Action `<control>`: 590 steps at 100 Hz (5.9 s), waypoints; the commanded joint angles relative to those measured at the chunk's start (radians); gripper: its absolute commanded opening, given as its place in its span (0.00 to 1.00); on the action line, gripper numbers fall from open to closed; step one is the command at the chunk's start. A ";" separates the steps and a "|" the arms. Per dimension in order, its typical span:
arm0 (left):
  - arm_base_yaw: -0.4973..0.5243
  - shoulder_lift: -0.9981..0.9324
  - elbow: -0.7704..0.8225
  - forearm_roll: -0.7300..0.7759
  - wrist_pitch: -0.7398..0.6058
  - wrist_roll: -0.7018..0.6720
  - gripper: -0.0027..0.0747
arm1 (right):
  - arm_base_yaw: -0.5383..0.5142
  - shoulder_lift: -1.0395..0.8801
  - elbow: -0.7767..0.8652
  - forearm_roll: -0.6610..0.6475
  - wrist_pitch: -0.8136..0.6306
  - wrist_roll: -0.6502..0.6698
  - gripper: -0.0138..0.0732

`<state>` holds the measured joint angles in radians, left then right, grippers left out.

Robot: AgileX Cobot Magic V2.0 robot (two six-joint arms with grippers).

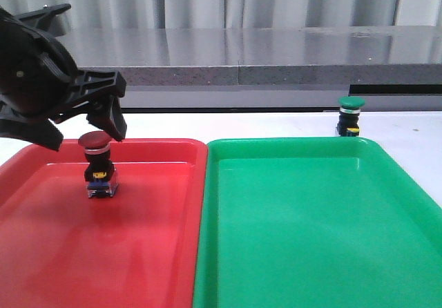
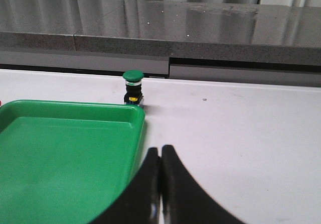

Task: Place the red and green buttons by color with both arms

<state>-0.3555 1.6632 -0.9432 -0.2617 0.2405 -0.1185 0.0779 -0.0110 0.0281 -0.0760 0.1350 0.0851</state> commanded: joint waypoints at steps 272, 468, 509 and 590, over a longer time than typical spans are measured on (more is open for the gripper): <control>0.197 -1.291 0.609 0.281 -0.069 -0.003 0.01 | -0.007 -0.020 -0.016 -0.008 -0.089 -0.007 0.08; 0.314 -1.700 0.970 0.356 -0.248 0.005 0.01 | -0.007 -0.020 -0.016 -0.008 -0.089 -0.007 0.08; 0.314 -1.700 0.970 0.356 -0.248 0.005 0.01 | -0.007 -0.020 -0.016 -0.008 -0.113 -0.007 0.08; 0.314 -1.700 0.970 0.356 -0.248 0.005 0.01 | -0.007 0.533 -0.580 0.029 0.172 -0.007 0.08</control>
<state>-0.0433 -0.0058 0.0002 0.1009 0.0767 -0.1110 0.0779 0.4143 -0.4410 -0.0471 0.2948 0.0851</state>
